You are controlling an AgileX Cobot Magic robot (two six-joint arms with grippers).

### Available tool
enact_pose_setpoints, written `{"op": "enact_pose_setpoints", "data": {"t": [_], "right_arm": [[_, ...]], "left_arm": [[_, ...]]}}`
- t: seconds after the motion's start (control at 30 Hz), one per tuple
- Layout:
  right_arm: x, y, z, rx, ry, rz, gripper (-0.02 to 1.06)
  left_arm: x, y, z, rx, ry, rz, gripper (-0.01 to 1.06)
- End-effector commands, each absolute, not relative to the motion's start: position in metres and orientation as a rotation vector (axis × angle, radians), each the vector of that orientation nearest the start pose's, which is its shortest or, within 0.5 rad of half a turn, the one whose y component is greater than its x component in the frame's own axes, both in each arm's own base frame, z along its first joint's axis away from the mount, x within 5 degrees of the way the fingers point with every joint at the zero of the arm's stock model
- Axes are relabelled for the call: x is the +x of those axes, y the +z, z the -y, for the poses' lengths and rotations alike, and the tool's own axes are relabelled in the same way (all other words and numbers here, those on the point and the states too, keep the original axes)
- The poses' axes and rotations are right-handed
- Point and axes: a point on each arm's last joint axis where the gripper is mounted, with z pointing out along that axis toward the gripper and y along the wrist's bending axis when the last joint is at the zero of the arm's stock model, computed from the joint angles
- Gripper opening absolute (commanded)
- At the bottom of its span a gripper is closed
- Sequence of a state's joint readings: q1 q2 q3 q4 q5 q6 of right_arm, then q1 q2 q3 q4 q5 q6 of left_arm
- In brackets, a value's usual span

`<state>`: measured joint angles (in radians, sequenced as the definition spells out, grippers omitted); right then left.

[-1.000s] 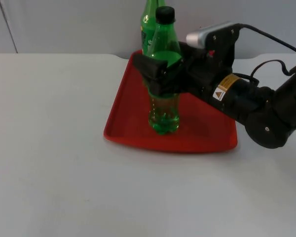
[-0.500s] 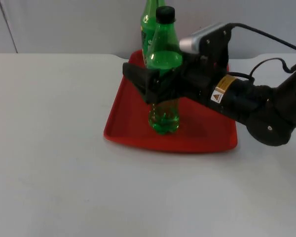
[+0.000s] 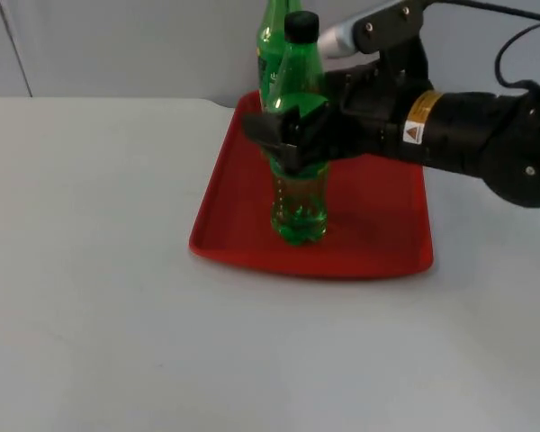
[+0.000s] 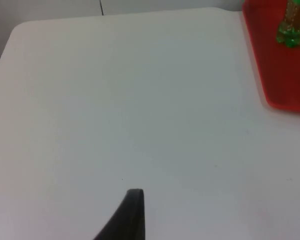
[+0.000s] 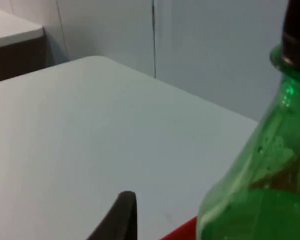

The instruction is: Place the bottle upright on the tray.

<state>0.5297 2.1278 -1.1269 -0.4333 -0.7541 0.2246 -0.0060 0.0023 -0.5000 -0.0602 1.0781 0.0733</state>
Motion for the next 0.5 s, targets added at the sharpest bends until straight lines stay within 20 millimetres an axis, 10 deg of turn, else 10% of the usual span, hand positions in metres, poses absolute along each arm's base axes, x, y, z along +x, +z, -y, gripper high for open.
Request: {"op": "enact_pose_setpoints", "data": {"t": [0.0, 0.47], "right_arm": [[0.359, 0.147, -0.243, -0.786, 0.565, -1.648, 1.05], [0.346, 0.168, -0.229, -0.711, 0.566, -1.959, 1.05]], "left_arm": [[-0.005, 0.275, 0.005, 0.08, -0.027, -2.061, 1.05], [-0.005, 0.275, 0.005, 0.08, -0.027, -2.061, 1.05]]}}
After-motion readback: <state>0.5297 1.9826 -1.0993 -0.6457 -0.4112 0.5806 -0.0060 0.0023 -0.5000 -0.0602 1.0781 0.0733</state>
